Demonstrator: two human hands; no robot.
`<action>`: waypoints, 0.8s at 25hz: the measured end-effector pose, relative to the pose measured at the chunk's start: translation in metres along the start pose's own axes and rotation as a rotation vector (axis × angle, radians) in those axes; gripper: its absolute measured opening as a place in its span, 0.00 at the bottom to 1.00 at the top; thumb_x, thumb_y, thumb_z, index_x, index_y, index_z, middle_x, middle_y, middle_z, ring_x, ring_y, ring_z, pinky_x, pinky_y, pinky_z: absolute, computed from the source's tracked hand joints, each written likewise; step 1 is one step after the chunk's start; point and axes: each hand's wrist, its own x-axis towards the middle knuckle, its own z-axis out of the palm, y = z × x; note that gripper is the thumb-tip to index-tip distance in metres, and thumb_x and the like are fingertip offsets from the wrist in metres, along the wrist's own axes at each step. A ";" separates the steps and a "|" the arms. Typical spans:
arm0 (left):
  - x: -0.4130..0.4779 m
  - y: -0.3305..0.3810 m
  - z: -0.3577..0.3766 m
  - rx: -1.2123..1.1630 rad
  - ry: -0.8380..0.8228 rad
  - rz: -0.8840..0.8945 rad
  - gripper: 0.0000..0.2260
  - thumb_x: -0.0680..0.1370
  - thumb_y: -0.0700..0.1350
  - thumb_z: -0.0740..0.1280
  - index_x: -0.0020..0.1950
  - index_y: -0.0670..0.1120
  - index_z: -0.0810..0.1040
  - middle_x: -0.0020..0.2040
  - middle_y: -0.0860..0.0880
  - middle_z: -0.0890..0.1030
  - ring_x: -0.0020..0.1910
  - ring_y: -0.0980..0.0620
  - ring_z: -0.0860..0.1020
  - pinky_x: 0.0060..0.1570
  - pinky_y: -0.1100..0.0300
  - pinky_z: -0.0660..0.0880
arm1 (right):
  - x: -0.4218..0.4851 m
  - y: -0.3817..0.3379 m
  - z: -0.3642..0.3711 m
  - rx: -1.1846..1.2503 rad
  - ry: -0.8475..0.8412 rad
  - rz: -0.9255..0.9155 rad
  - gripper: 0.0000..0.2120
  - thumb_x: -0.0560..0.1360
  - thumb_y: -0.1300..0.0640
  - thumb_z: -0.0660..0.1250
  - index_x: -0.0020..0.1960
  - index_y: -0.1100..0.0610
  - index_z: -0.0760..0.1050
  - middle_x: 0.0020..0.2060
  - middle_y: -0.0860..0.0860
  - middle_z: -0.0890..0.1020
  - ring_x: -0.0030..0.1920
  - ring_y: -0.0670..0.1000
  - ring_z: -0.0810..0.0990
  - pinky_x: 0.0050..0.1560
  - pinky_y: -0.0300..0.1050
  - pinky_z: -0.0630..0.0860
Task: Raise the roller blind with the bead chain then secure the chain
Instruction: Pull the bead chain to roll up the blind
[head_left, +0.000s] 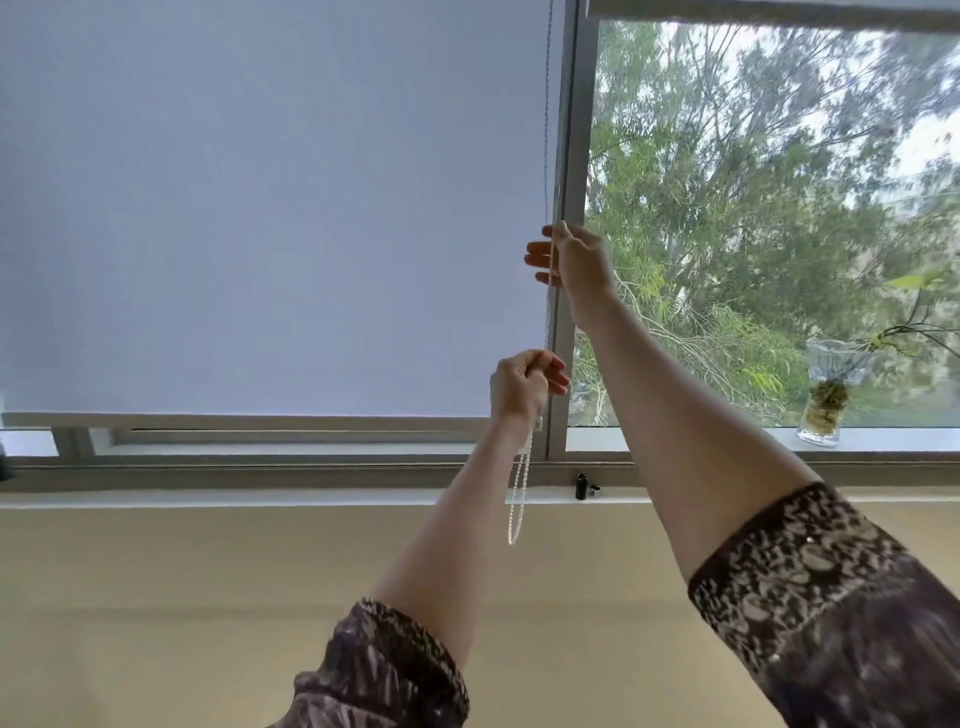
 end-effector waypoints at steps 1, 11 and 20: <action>-0.007 -0.009 0.000 -0.006 -0.007 -0.016 0.17 0.80 0.33 0.58 0.36 0.45 0.80 0.29 0.49 0.81 0.27 0.55 0.80 0.33 0.62 0.81 | 0.001 -0.007 0.005 0.029 -0.002 0.005 0.12 0.81 0.57 0.55 0.57 0.62 0.74 0.46 0.57 0.82 0.43 0.52 0.82 0.44 0.48 0.77; -0.055 -0.062 -0.018 0.283 -0.128 -0.124 0.18 0.80 0.45 0.62 0.32 0.57 0.81 0.35 0.56 0.85 0.42 0.48 0.85 0.53 0.46 0.79 | -0.024 0.018 0.009 -0.102 0.175 -0.131 0.13 0.79 0.62 0.57 0.41 0.51 0.76 0.28 0.47 0.73 0.27 0.43 0.67 0.26 0.35 0.60; -0.028 0.008 -0.037 0.055 -0.134 -0.169 0.20 0.73 0.39 0.62 0.65 0.38 0.75 0.52 0.42 0.84 0.48 0.50 0.79 0.48 0.64 0.77 | -0.057 0.043 -0.021 -0.177 0.114 -0.134 0.12 0.79 0.64 0.57 0.42 0.54 0.76 0.29 0.49 0.72 0.28 0.45 0.66 0.28 0.41 0.59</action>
